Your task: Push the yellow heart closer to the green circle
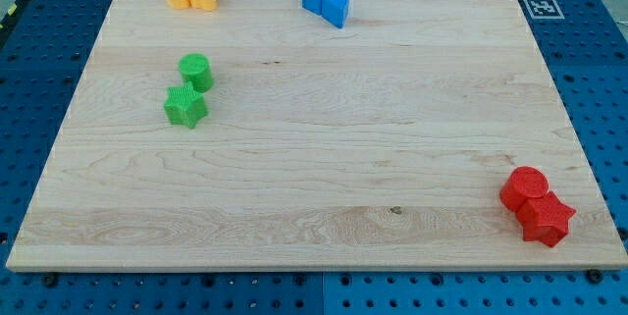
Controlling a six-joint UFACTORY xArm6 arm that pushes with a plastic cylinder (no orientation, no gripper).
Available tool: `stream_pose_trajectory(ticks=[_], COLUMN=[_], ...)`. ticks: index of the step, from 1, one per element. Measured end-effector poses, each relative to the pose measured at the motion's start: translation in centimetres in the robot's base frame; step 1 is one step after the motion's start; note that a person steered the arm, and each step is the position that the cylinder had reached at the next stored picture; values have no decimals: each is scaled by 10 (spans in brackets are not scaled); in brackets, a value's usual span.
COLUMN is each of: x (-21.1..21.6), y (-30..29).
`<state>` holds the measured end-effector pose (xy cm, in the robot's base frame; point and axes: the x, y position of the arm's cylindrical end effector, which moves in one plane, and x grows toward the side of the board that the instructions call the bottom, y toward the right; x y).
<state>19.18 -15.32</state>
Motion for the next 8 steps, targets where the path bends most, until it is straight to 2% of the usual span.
stream_pose_trajectory(ticks=[3,5,7,8], x=[60,71,70,70], y=[-24,-88,-33,-27])
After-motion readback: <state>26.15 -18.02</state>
